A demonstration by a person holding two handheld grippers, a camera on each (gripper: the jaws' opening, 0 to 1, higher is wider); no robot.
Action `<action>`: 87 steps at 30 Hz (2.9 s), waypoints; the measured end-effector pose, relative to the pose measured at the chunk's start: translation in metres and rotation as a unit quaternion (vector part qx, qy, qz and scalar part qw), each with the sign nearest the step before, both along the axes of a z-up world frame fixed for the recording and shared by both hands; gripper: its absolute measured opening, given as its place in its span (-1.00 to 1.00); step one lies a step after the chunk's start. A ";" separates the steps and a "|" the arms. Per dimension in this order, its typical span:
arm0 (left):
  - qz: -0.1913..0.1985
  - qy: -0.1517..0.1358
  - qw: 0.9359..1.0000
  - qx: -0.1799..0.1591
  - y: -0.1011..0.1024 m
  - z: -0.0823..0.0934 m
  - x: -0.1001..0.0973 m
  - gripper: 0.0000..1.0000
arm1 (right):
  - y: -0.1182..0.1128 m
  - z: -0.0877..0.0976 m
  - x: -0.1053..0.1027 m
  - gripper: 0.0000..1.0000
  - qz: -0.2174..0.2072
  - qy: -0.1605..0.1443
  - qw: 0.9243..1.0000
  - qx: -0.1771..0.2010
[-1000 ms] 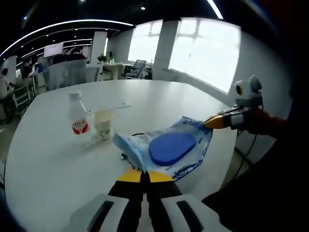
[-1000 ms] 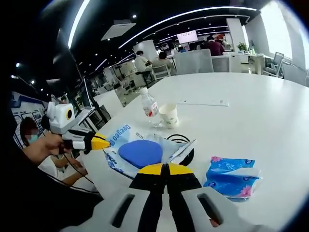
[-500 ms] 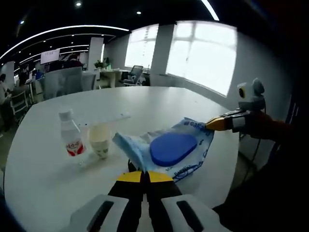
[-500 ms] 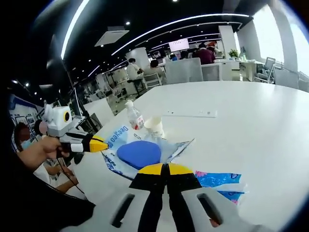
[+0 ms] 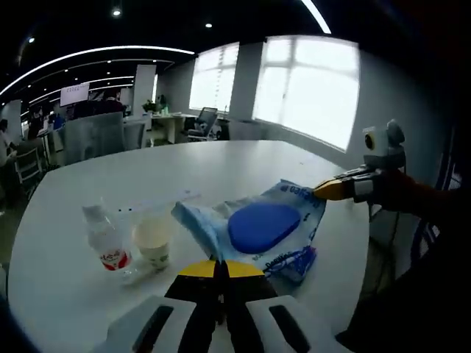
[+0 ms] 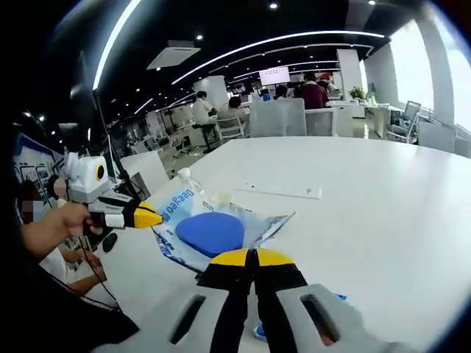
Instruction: Arrange the tabletop items into an orderly group along one side of the table until the central work area is clear of visible clutter.
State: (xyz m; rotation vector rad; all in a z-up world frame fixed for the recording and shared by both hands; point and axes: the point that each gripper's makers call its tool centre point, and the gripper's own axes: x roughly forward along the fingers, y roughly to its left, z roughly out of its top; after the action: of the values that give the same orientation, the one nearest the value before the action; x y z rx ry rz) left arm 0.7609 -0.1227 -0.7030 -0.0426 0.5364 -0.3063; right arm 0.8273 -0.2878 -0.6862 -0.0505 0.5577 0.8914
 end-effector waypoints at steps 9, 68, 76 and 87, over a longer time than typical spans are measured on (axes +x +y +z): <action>0.003 -0.011 1.000 0.001 -0.009 0.001 0.035 -1.00 | -0.011 -0.001 0.031 -1.00 -0.005 -0.009 1.000 -0.010; 0.100 0.044 0.994 0.019 0.014 -0.140 0.109 -1.00 | 0.009 -0.132 0.117 -1.00 -0.038 0.000 0.995 -0.093; 0.110 0.046 0.993 0.018 0.022 -0.146 0.116 -1.00 | 0.011 -0.145 0.122 -1.00 -0.038 0.006 0.994 -0.099; 0.131 0.071 0.989 0.013 0.020 -0.154 0.111 -0.98 | 0.010 -0.166 0.115 -1.00 -0.022 0.023 0.992 -0.122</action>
State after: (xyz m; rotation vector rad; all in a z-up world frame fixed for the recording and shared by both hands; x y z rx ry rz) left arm 0.8722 -0.1025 -0.8574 -0.1086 0.6690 -0.0395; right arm 0.9428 -0.2782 -0.8519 -0.2383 0.7073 0.7800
